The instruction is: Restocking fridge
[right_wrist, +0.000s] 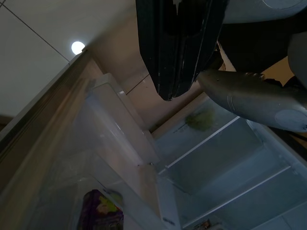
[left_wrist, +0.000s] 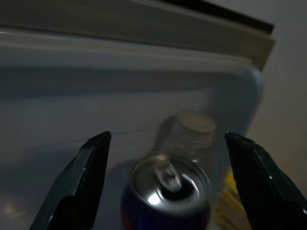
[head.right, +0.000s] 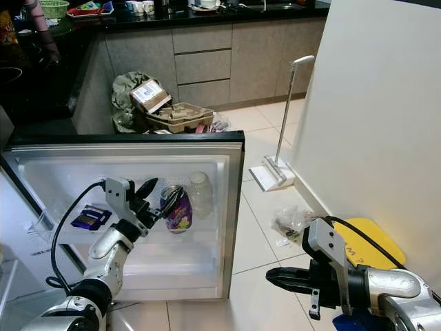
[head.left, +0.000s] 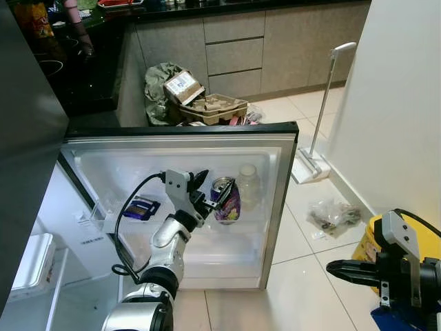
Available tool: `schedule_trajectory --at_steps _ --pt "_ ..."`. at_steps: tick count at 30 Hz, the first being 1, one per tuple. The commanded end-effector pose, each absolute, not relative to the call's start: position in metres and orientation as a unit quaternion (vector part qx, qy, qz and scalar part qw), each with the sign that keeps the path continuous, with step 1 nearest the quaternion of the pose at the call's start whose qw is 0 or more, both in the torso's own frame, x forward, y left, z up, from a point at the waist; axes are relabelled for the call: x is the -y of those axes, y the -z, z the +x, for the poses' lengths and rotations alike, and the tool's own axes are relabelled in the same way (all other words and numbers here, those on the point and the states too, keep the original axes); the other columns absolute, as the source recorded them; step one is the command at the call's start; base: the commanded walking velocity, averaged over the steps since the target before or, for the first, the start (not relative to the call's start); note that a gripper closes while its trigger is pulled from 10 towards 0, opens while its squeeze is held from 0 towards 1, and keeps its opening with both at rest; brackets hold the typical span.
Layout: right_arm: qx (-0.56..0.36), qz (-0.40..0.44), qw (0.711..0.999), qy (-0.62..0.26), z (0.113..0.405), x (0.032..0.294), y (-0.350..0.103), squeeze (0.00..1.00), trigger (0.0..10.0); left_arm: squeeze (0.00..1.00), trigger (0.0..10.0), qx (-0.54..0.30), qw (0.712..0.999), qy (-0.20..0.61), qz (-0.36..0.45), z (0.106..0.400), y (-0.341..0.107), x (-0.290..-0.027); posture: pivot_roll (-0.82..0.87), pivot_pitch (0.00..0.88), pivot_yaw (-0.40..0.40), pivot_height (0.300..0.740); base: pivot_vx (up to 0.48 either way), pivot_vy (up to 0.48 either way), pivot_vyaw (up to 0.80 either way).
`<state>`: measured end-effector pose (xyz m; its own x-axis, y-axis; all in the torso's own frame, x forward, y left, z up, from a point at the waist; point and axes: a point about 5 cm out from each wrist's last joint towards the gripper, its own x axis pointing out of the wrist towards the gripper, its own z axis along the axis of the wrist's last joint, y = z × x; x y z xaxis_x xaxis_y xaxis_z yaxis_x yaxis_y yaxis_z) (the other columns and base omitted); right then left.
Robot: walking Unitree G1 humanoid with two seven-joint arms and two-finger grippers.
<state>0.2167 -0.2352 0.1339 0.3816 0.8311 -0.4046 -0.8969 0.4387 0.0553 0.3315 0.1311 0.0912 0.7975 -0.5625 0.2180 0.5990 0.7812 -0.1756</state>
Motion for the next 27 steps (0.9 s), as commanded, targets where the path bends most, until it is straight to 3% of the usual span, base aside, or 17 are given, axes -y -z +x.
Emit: schedule_trajectory --at_steps 1,8,17,18,19,27 --pt "-0.189 -0.084 0.828 -0.521 0.218 0.237 -0.136 0.00 10.0 0.00 10.0 0.073 0.938 0.312 -0.133 0.328 -0.088 -0.134 -0.03 0.000 0.032 0.740 0.000 0.000 0.00" --pt "-0.190 -0.084 0.828 -0.520 0.217 0.238 -0.136 0.00 10.0 0.00 10.0 0.080 0.921 0.326 -0.200 0.327 -0.089 -0.149 -0.03 0.000 0.032 0.740 0.000 0.000 0.00" --pt "-0.191 -0.084 0.829 -0.520 0.217 0.238 -0.136 0.00 10.0 0.00 9.9 0.068 0.927 0.309 -0.200 0.327 -0.090 -0.176 -0.03 0.000 0.033 0.740 0.000 0.000 0.00" --pt "-0.191 -0.084 0.829 -0.520 0.217 0.238 -0.136 0.00 10.0 0.00 2.2 0.067 0.930 0.307 -0.189 0.326 -0.091 -0.182 -0.03 0.000 0.033 0.740 0.000 0.000 0.00" --pt "-0.191 -0.084 0.829 -0.519 0.217 0.238 -0.136 0.00 10.0 0.00 0.0 0.064 0.935 0.302 -0.176 0.326 -0.091 -0.187 -0.03 0.000 0.033 0.740 0.000 0.000 0.00" --pt "-0.191 -0.084 0.828 -0.520 0.217 0.238 -0.136 0.00 10.0 0.00 0.0 0.041 0.956 0.264 -0.122 0.327 -0.092 -0.209 -0.03 0.000 0.032 0.740 0.000 0.000 0.00"
